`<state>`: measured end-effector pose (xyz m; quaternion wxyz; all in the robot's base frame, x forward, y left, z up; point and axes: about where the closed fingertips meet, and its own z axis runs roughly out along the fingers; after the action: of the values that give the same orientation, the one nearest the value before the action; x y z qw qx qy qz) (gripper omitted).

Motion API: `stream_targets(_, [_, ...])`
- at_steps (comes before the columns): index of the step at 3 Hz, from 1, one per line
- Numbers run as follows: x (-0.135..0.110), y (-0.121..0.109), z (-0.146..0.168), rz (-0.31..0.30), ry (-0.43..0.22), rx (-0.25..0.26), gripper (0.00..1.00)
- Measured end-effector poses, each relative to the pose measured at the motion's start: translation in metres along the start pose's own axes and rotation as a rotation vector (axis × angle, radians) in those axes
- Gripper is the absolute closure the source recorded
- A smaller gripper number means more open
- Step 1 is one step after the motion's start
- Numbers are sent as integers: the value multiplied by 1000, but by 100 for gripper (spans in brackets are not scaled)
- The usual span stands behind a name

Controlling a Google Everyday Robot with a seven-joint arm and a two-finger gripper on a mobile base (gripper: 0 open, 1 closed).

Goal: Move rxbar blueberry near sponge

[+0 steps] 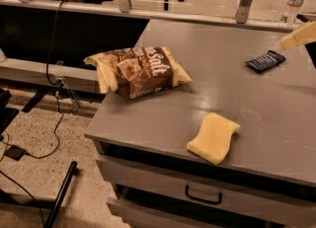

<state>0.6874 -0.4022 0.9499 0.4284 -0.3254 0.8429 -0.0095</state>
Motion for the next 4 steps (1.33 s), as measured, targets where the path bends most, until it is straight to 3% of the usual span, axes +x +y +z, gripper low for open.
stream_targets(2, [25,12,38,68,44,-43,0])
stream_targets(4, [41,27,79,134,68,-131,0])
